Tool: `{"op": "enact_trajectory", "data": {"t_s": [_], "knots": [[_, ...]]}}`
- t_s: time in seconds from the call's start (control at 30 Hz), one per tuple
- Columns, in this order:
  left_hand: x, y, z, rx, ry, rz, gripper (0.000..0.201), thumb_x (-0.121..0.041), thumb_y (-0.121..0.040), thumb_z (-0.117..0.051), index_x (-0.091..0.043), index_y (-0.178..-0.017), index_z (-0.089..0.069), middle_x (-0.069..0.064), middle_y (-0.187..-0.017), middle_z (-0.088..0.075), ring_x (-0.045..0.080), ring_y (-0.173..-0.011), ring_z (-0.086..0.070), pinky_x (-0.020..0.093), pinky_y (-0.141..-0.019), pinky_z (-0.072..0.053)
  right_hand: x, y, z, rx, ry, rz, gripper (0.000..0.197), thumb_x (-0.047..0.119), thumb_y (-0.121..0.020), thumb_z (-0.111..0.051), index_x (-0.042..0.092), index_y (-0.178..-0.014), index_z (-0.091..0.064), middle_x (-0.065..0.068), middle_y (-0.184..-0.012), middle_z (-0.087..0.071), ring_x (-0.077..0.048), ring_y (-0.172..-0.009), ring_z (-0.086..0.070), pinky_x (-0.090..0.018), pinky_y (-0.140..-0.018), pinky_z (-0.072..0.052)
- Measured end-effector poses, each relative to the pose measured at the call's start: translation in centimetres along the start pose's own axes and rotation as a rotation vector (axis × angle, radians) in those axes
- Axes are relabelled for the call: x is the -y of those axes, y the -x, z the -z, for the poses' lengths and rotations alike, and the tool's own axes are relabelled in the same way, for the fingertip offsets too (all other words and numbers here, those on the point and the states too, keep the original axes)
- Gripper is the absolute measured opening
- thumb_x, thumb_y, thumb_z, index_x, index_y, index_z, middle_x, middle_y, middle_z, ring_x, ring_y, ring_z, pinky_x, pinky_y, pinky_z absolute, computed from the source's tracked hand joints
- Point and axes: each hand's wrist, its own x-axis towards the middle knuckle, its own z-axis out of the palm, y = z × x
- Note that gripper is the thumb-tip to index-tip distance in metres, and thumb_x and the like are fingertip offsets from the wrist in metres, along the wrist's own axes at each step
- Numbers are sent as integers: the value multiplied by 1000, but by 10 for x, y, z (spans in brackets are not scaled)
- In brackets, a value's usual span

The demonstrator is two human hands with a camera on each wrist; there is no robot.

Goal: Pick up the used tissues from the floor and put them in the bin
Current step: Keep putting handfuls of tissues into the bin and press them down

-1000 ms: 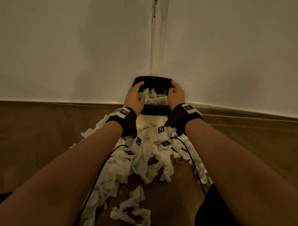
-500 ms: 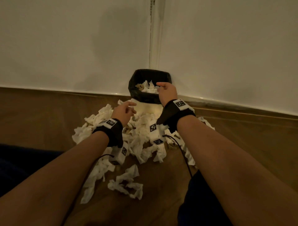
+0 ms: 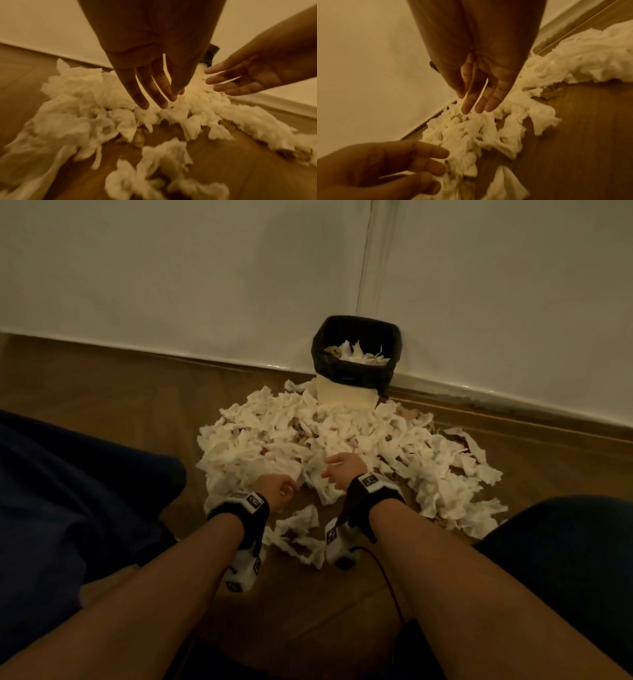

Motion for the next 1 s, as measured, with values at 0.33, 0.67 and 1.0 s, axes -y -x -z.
{"op": "enact_trajectory", "data": {"t_s": [0.33,0.67,1.0], "knots": [[44,28,-63,10,-181,225,48,-33,-79,-69,-20,-118,-44,7,-129,-38,27,-116,-46,35,-94,-43,-62,15,-47,229,597,-81,32,26,-93,-55,8,-119,-59,-12,-122,-59,-29,-109,-58,-31,-82,-45],[50,25,-79,-18,-109,355,78,-58,-75,-62,-17,-133,-30,15,-139,-23,39,-125,-34,43,-103,-33,-85,13,-70,302,689,-215,80,41,-77,-73,11,-139,-31,-16,-142,-30,-37,-126,-42,-45,-97,-42],[58,21,-95,72,-107,422,88,-63,-72,-61,-30,-141,-17,11,-151,4,43,-133,-29,47,-99,-43,-95,22,-85,390,780,-202,104,45,-75,-73,24,-149,-3,-17,-153,1,-47,-133,-30,-54,-99,-39]]}}
